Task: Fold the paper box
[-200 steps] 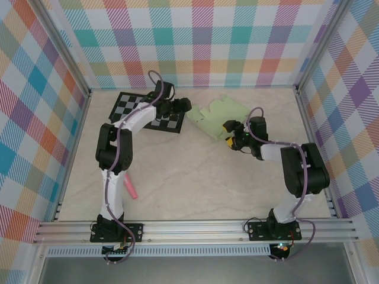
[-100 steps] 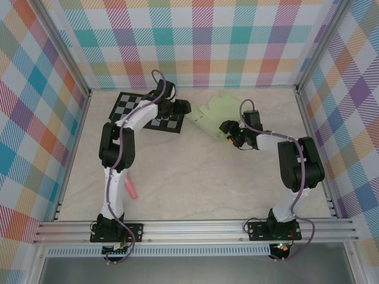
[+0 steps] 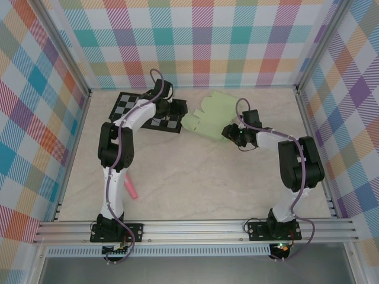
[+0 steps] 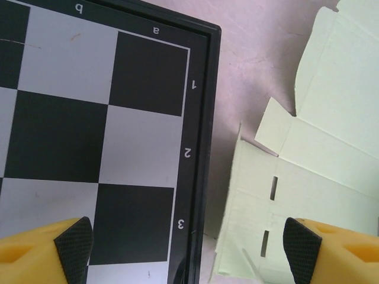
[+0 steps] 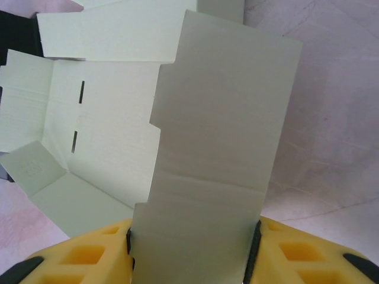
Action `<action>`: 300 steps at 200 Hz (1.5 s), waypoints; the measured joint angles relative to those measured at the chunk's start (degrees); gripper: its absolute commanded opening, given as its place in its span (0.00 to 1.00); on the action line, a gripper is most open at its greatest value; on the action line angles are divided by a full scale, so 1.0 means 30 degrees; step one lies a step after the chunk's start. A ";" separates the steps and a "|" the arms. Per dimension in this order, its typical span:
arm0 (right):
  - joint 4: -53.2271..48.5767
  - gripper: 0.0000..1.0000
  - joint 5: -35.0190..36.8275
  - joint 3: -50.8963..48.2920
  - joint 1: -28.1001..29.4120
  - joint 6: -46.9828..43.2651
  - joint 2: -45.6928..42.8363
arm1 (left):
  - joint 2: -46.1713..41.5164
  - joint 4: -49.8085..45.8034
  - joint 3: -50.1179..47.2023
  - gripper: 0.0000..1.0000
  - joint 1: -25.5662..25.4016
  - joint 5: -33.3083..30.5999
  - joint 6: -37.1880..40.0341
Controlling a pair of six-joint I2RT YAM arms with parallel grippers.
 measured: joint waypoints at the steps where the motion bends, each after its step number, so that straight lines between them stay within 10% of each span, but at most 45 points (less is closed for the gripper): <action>1: -0.0015 0.44 0.0007 0.0000 0.0000 -0.0044 0.0000 | 0.0000 0.0007 -0.0007 0.86 0.0000 0.0044 -0.0007; 159: -0.3213 0.26 0.0736 -0.0583 -0.0058 -0.6557 -0.2157 | -0.2120 0.1559 -0.4925 0.68 -0.1078 0.2135 0.1202; 202: -0.3220 0.26 0.0612 -0.1304 -0.0306 -0.7300 -0.2834 | -0.4524 0.1239 -0.7956 0.72 -0.1829 0.1282 0.0619; 221: -0.3213 0.26 0.0459 -0.1647 -0.0481 -0.7512 -0.2841 | -0.6171 0.0444 -0.9428 0.90 -0.1923 0.0670 0.0168; 300: -0.4386 0.26 0.0423 -0.3738 -0.1894 -0.7941 -0.6404 | -1.0331 0.1632 -1.2568 0.83 -0.2943 0.0444 -0.1355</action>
